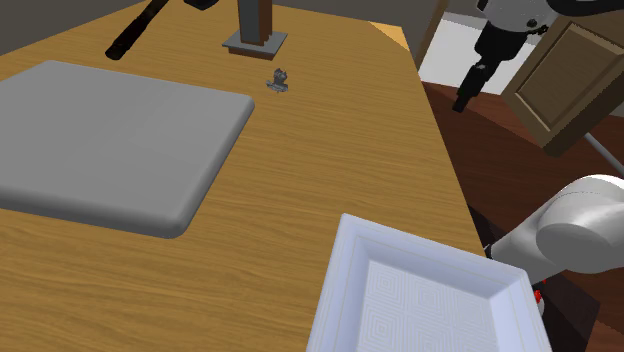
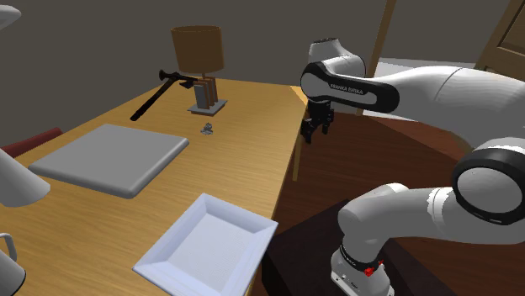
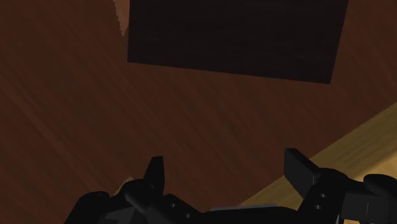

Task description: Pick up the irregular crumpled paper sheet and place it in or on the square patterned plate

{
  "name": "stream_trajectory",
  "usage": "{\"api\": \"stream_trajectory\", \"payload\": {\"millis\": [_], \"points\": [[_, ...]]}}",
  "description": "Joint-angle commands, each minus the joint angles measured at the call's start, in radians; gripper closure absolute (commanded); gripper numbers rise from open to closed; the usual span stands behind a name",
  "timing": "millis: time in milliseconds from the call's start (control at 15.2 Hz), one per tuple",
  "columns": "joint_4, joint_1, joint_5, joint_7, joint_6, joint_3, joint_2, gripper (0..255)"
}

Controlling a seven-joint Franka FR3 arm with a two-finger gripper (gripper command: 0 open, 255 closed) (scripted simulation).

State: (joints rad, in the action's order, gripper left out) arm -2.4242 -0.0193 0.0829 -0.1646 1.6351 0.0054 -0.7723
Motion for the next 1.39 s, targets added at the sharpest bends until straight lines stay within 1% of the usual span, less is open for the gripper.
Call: {"api": "stream_trajectory", "payload": {"millis": [0, 330, 660, 990, 1320], "points": [[0.0, 0.0, 0.0, 0.0, 0.0, 0.0, 0.0, 0], [0.089, 0.033, -0.049, 0.105, 0.035, 0.095, 0.114, 0], [0.205, 0.054, -0.072, 0.208, 0.061, 0.186, 0.245, 0], [0.348, 0.066, -0.065, 0.314, 0.072, 0.274, 0.39, 0], [0.521, 0.08, -0.023, 0.426, 0.062, 0.357, 0.554, 0]]}}
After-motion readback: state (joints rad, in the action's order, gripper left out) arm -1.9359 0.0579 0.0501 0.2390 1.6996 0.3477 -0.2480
